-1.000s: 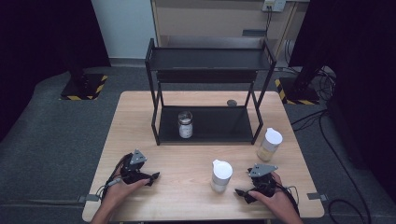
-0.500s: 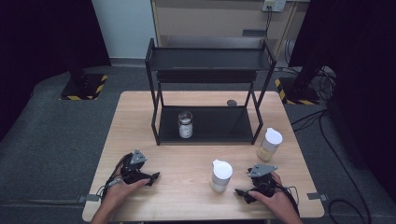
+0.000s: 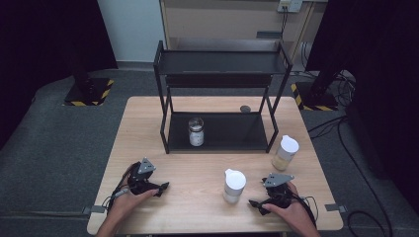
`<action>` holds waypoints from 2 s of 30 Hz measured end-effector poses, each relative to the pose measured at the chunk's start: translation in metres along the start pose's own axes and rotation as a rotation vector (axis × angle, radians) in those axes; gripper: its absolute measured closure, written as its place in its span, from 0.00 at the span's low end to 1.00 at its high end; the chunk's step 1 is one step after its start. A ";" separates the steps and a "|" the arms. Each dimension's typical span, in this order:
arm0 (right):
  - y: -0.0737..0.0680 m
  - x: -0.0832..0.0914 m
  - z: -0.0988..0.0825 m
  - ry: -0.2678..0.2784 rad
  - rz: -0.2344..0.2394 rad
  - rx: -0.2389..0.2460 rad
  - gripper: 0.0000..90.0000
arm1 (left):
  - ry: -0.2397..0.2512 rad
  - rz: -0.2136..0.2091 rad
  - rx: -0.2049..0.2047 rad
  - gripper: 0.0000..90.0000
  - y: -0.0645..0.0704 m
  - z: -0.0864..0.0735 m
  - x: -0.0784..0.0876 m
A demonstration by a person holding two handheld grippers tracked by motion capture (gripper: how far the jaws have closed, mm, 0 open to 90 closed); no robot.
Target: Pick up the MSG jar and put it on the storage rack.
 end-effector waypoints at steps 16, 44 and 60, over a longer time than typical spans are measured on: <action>-0.008 0.003 0.010 0.044 0.111 0.077 0.05 | 0.000 0.002 0.002 0.00 0.001 0.000 0.000; -0.021 -0.007 0.022 0.172 0.156 0.079 0.10 | -0.002 0.010 0.009 0.00 0.002 0.000 0.000; -0.027 -0.014 0.028 0.199 0.136 0.086 0.19 | -0.002 0.010 0.009 0.00 0.002 0.000 0.000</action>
Point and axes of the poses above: each handheld gripper's, and its own axes: x roughly backward along the jaws, z roughly out of its top, y roughly to its right, the point moved 3 cm from there along -x, roughly forward along the jaws, and after that the axes turned 10 degrees about z, right-handed, at the moved point
